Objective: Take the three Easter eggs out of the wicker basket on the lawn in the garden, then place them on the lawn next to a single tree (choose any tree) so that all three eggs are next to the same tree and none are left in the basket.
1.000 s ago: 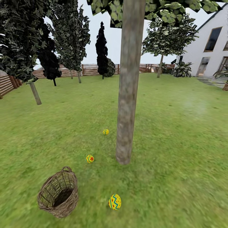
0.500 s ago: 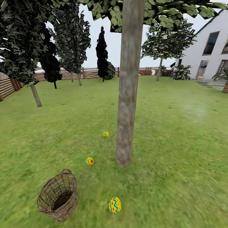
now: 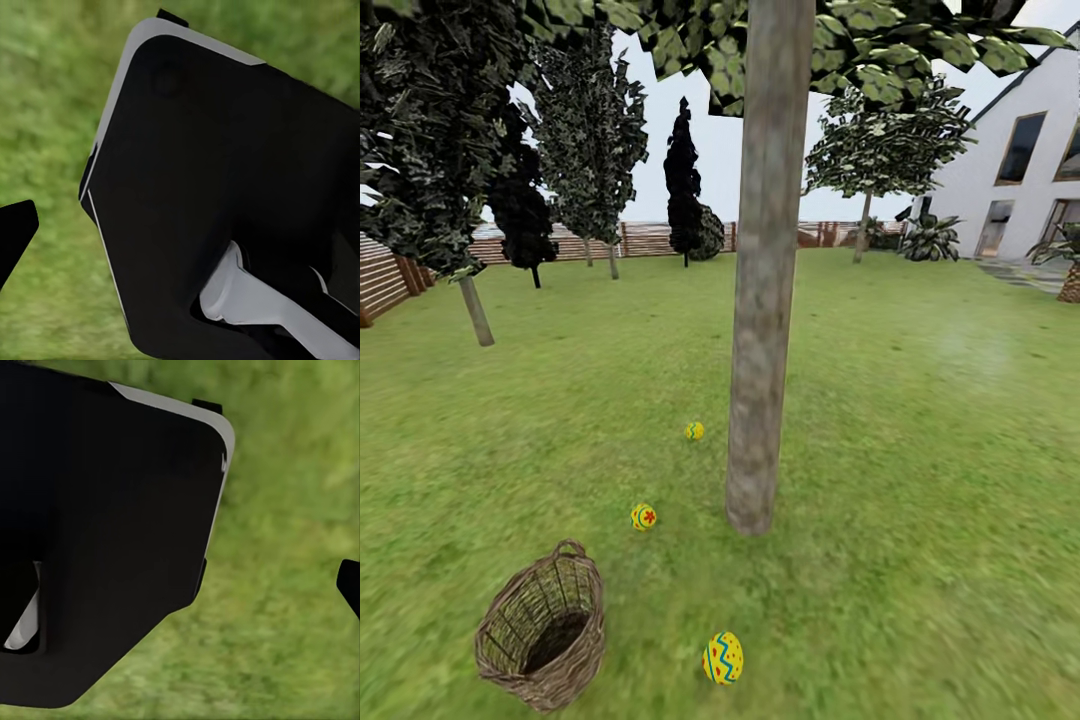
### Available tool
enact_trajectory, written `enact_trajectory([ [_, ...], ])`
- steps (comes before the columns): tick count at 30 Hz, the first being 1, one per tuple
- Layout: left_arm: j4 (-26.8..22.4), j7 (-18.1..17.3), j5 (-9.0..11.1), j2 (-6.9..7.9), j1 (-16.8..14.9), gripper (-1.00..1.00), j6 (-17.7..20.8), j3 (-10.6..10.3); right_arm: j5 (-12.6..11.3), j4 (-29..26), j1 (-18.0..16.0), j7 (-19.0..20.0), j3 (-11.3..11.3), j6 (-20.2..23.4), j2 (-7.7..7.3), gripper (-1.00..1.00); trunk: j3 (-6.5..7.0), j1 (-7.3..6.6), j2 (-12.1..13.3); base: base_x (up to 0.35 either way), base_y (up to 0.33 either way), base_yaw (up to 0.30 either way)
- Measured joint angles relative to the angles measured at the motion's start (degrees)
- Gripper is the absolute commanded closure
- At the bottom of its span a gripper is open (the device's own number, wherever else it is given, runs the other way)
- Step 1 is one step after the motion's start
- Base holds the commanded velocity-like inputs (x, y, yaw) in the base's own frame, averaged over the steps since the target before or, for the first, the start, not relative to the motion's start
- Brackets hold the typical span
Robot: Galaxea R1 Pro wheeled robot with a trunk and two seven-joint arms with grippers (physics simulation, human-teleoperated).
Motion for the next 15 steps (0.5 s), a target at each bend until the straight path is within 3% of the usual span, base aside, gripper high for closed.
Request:
enact_trajectory([
  [15,0.0,0.0,0.0,-0.07,0.0,-1.0,0.0,0.0,0.0,0.0,0.0,0.0,0.0,0.0,0.0,-1.0,1.34,0.01,-0.1,0.0,0.0,0.0],
])
